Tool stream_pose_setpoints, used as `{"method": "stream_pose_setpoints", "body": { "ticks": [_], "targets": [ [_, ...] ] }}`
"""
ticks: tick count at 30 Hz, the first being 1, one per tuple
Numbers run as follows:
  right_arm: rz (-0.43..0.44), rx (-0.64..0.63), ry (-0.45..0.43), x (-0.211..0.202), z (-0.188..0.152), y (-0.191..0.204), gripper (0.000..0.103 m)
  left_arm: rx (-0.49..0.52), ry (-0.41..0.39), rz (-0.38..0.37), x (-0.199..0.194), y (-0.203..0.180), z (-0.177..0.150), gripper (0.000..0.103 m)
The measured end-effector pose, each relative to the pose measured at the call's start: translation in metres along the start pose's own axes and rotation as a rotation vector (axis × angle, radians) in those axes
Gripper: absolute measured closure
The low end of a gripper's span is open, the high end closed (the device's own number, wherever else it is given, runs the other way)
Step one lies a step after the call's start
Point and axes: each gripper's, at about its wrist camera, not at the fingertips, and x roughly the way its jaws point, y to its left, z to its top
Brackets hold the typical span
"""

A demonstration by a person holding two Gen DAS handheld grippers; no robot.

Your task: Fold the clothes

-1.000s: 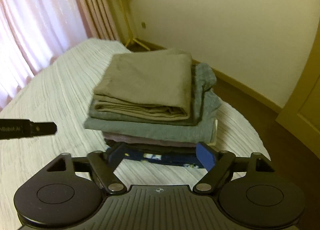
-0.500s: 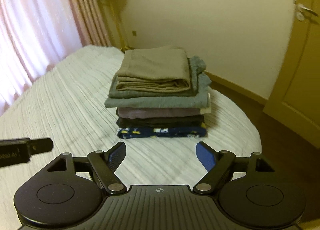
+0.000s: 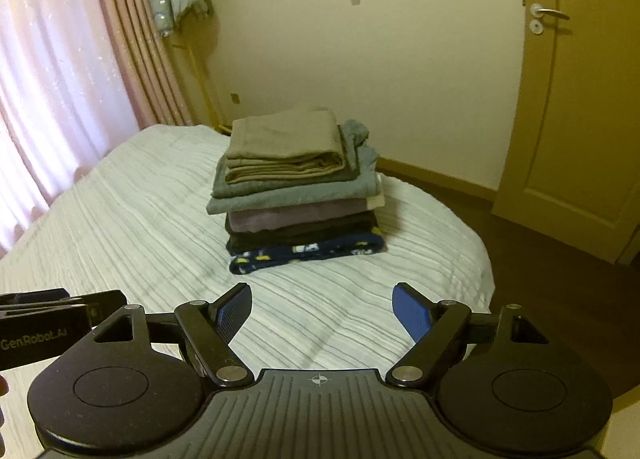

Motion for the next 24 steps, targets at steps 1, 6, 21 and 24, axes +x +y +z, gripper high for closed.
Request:
{"method": "stream_pose_setpoints", "body": {
  "ticks": [1, 6, 21, 24],
  "targets": [
    [-0.004, -0.002, 0.005, -0.002, -0.001, 0.000, 0.023, -0.002, 0.001, 0.003, -0.001, 0.000, -0.001, 0.043],
    [-0.010, -0.007, 0.052, -0.004, -0.012, 0.002, 0.023, -0.022, 0.019, 0.005, -0.005, 0.001, -0.012, 0.043],
    [-0.007, -0.032, 0.170, 0.007, -0.021, -0.007, 0.023, -0.070, 0.100, 0.008, 0.010, -0.009, -0.031, 0.043],
    [-0.009, -0.052, 0.189, 0.013, -0.019, -0.008, 0.023, -0.076, 0.112, 0.011, 0.017, -0.012, -0.029, 0.043]
  ]
}}
